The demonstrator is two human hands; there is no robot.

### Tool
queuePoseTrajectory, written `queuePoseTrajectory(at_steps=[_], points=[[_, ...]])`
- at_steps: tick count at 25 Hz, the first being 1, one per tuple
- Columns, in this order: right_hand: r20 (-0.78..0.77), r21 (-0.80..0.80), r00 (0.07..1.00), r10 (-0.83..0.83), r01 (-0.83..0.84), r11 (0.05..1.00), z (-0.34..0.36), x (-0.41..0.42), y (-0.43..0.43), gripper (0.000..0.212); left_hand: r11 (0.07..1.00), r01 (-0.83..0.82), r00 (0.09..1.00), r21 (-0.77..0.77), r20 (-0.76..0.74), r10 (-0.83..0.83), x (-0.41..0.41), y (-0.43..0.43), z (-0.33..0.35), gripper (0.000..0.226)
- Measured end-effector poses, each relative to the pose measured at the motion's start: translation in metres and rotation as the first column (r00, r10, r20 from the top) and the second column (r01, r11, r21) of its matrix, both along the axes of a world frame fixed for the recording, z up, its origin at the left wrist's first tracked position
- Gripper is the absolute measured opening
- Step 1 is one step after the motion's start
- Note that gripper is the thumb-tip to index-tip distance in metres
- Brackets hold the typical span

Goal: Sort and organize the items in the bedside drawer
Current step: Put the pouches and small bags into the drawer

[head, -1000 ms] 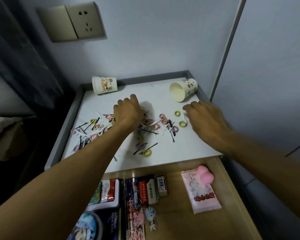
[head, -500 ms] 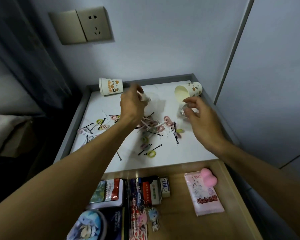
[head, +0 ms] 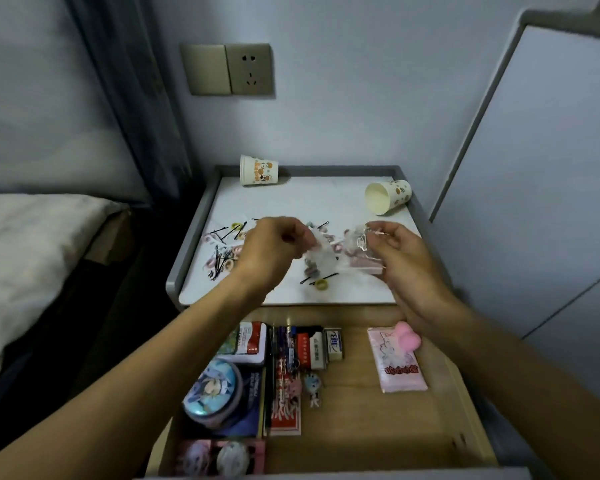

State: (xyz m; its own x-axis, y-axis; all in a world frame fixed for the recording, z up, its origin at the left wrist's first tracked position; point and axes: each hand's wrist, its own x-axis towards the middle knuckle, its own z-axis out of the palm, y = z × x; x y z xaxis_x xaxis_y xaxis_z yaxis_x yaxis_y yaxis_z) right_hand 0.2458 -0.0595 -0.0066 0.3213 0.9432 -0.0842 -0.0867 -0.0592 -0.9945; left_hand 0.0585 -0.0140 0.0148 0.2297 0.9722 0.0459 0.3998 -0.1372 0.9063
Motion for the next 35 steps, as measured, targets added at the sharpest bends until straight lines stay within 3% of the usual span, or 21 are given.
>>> queuePoseTrajectory(at_steps=[5, 12, 16, 19, 24, 31, 35], points=[[-0.229, -0.096, 0.968, 0.099, -0.123, 0.988, -0.012, -0.029, -0.039, 0.019, 0.975, -0.025, 0.997, -0.222, 0.065, 0.040, -0.016, -0.047, -0.026, 0.026], [-0.188, -0.131, 0.953, 0.236, -0.263, 0.956, -0.024, -0.039, -0.040, 0.022, 0.926, 0.077, 0.963, -0.370, 0.270, 0.027, -0.019, -0.057, -0.028, 0.023], [-0.187, -0.123, 0.956, 0.227, -0.252, 0.960, -0.024, -0.039, -0.043, 0.023, 0.954, 0.024, 0.962, -0.299, 0.265, 0.059, -0.022, -0.053, -0.030, 0.011], [-0.211, -0.124, 0.946, 0.247, -0.276, 0.953, -0.022, -0.039, -0.046, 0.034, 0.975, -0.023, 0.986, -0.220, 0.156, 0.059, -0.018, -0.053, -0.032, 0.008], [-0.173, -0.170, 0.973, 0.153, -0.183, 0.968, -0.024, -0.036, -0.043, 0.023, 0.996, -0.069, 0.993, 0.060, -0.091, 0.074, -0.016, -0.057, -0.039, 0.009], [-0.254, -0.152, 0.951, 0.177, -0.220, 0.964, -0.020, -0.037, -0.041, 0.021, 0.920, -0.029, 0.971, 0.391, -0.206, 0.118, -0.018, -0.059, -0.037, 0.005], [-0.108, -0.171, 0.969, 0.222, -0.238, 0.956, -0.019, -0.041, -0.044, 0.021, 0.914, 0.014, 0.967, 0.406, -0.237, 0.091, -0.020, -0.060, -0.038, 0.005]])
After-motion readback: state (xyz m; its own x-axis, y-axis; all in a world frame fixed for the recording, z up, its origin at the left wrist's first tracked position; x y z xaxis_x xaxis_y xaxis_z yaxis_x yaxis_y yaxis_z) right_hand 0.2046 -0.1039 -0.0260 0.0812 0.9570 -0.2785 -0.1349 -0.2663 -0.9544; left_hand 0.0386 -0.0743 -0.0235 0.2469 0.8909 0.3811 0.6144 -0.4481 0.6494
